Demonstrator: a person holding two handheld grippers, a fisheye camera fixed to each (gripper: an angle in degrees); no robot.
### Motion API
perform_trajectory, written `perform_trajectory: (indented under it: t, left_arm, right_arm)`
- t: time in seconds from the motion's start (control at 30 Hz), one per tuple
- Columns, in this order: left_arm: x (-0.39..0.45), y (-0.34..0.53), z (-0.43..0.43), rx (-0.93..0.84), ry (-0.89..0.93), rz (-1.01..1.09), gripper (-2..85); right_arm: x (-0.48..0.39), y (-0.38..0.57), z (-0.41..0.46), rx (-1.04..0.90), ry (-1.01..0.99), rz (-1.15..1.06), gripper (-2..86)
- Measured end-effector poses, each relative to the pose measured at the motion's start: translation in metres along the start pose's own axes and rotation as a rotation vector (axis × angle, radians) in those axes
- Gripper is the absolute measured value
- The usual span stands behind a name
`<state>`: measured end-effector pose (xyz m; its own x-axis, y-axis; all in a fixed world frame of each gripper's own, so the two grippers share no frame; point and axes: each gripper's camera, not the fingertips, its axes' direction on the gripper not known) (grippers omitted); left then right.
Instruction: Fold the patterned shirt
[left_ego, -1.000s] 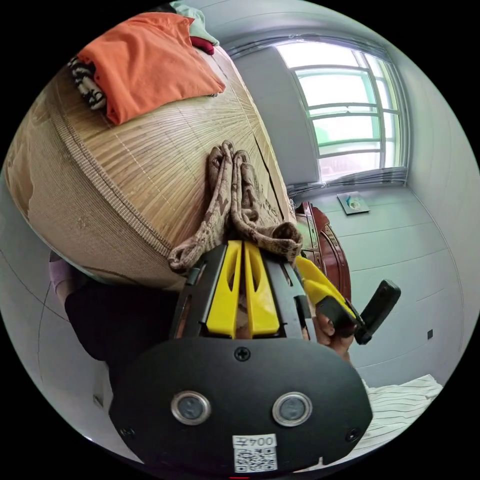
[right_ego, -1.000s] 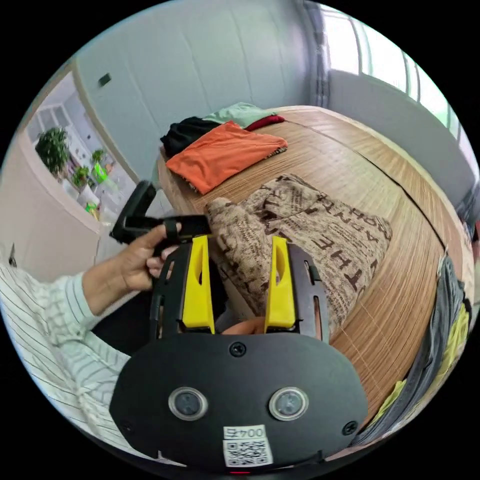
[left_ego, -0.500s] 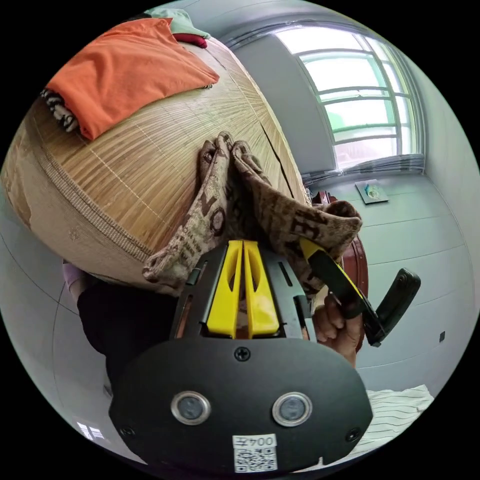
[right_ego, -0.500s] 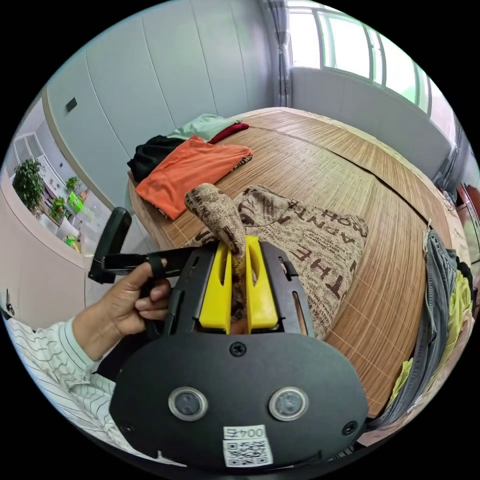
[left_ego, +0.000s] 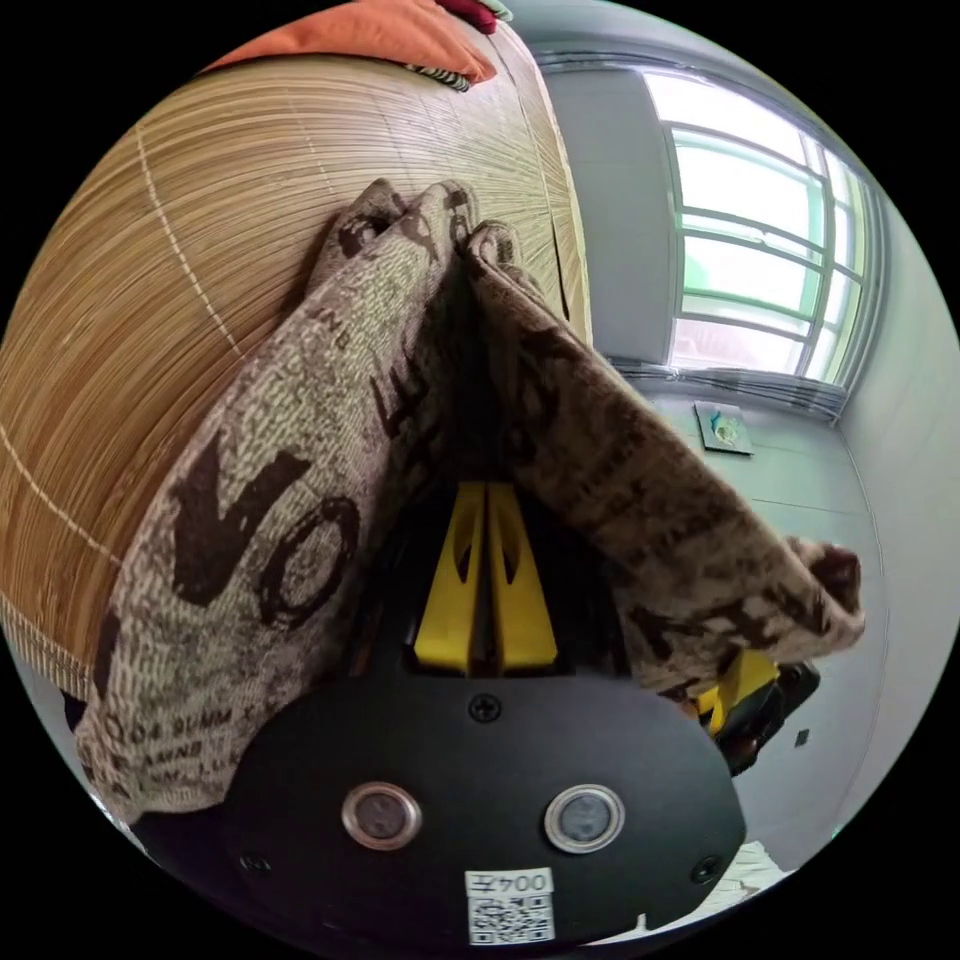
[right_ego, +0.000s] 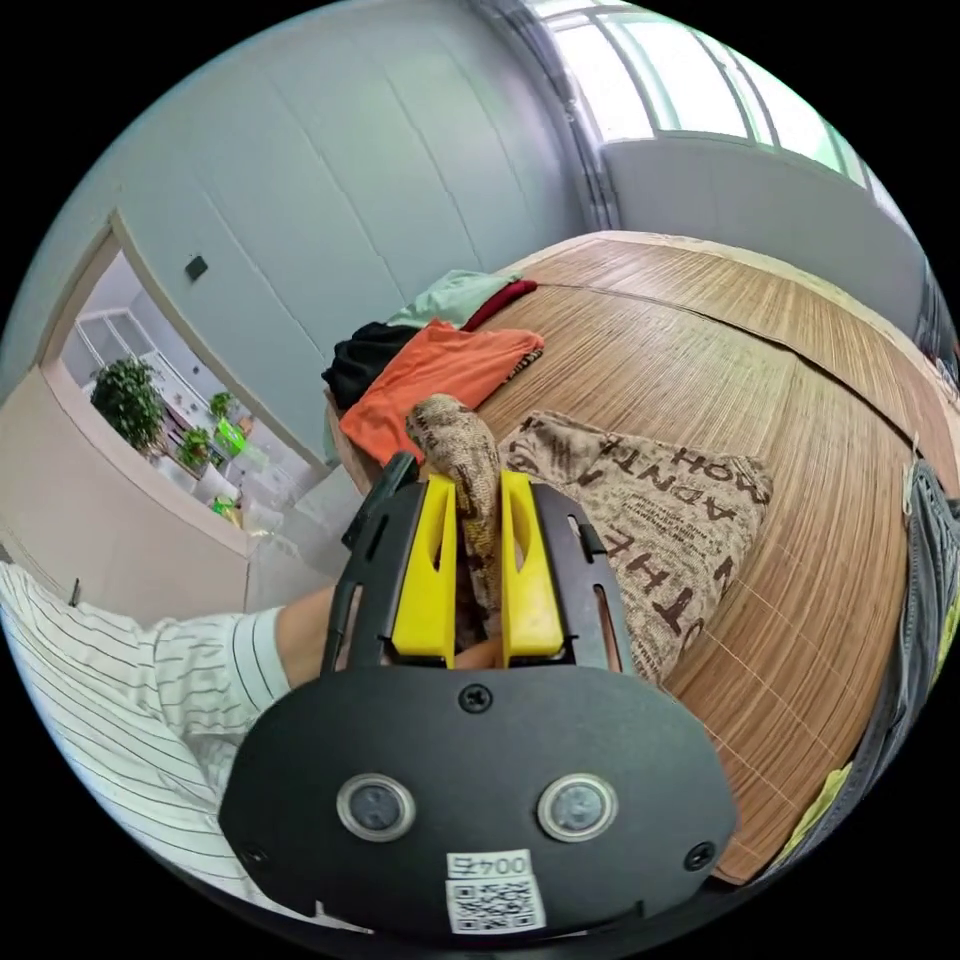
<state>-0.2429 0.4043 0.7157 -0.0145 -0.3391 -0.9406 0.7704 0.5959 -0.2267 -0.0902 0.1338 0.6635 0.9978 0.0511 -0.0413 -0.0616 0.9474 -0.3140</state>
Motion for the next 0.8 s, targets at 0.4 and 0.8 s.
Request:
perform_trajectory:
  t: [0.4, 0.8]
  left_arm:
    - [-0.015, -0.004, -0.006, 0.013, 0.083, 0.032, -0.4]
    - [0.045, 0.006, -0.018, 0.060, 0.018, 0.181, -0.3]
  right_arm:
    - [0.030, -0.003, 0.036, -0.067, 0.091, 0.153, 4.0]
    - [0.003, -0.013, 0.049, -0.085, 0.176, 0.180, 1.1]
